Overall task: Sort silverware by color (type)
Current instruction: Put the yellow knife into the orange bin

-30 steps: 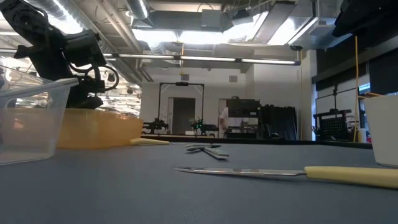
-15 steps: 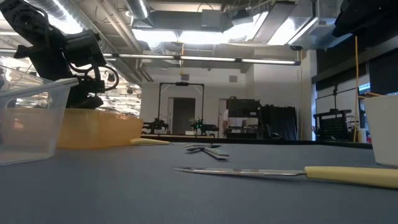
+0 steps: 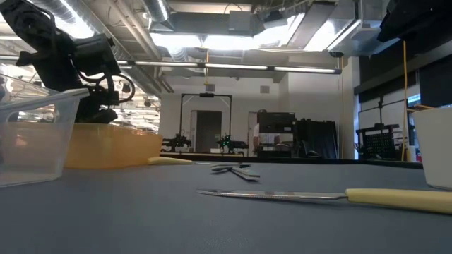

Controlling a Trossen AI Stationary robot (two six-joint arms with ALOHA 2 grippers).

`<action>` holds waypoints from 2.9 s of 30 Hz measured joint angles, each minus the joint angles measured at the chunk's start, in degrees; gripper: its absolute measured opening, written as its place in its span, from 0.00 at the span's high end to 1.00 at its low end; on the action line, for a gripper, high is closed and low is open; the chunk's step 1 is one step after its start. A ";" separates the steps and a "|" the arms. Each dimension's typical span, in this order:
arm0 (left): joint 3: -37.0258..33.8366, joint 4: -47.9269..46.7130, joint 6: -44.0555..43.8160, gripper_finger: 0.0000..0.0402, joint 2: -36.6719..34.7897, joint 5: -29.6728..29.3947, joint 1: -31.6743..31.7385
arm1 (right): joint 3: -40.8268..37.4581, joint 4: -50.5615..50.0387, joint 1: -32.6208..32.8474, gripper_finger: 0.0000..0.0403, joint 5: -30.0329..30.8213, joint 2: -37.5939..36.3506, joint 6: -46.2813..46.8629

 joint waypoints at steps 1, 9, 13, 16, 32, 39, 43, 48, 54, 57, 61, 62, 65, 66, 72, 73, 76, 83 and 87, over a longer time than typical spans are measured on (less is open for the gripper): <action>0.00 -0.01 0.00 0.64 0.00 0.00 0.00 | 0.00 0.00 0.00 0.77 0.00 0.00 0.00; 0.00 0.03 -0.03 0.55 0.00 -0.09 -0.02 | 0.00 -0.01 -0.01 0.77 0.00 0.00 0.00; 0.00 0.03 -0.03 0.55 0.00 -0.11 0.00 | 0.00 0.00 -0.01 0.77 0.00 0.00 0.00; 0.00 0.05 -0.03 0.55 0.00 -0.11 0.00 | 0.00 0.00 0.00 0.77 -0.11 0.00 0.00; 5.32 -0.81 0.03 0.55 0.07 1.82 -0.02 | 0.00 0.00 -0.01 0.77 -0.61 0.01 0.02; 8.62 -2.20 0.04 0.55 0.07 3.95 -0.02 | 0.00 0.00 0.00 0.77 -0.61 0.00 0.02; 10.56 -2.37 0.04 0.55 0.02 4.87 -0.04 | 0.00 0.00 0.00 0.77 -0.63 0.02 0.02; 13.11 -3.31 0.05 0.56 0.02 5.99 -0.04 | 0.00 0.01 -0.01 0.77 -0.65 0.02 0.02; 15.61 -3.25 0.39 0.56 0.00 7.41 -0.07 | 0.00 1.24 0.00 0.77 -3.93 0.02 0.02; 16.41 -3.23 0.39 0.56 0.00 7.39 -0.46 | 0.00 3.81 0.00 0.77 -5.43 0.02 0.03; 16.65 -2.80 0.41 0.56 0.00 7.40 -1.36 | 0.00 6.63 -0.01 0.77 -7.17 0.19 0.00; 16.65 -2.82 0.40 0.56 0.00 7.40 -1.64 | 0.00 6.97 0.00 0.77 -7.67 0.31 0.00; 16.65 -2.80 0.37 0.56 -0.02 7.39 -2.43 | 0.00 8.08 0.00 0.77 -8.19 1.32 0.02; 16.65 -2.81 0.37 0.56 -0.02 7.37 -2.73 | 0.00 8.65 0.00 0.77 -8.24 1.87 0.02; 16.65 -2.66 0.11 0.56 -0.02 7.37 -4.54 | -0.02 17.14 0.00 0.77 -10.90 6.60 -2.39; 16.65 -2.64 -0.08 0.56 -0.02 7.35 -4.86 | -0.02 18.62 0.00 0.77 -11.84 7.57 -3.06; 16.65 -2.64 -1.11 0.56 -0.02 7.36 -5.74 | -0.02 22.04 0.04 0.77 -16.61 10.42 -4.25; 16.65 -2.64 -1.30 0.56 -0.02 7.04 -8.11 | -0.02 26.90 0.04 0.77 -25.50 16.85 -4.52; 16.65 -2.64 -1.30 0.56 -0.02 5.99 -9.33 | -0.02 30.20 0.02 0.77 -28.12 19.56 -4.48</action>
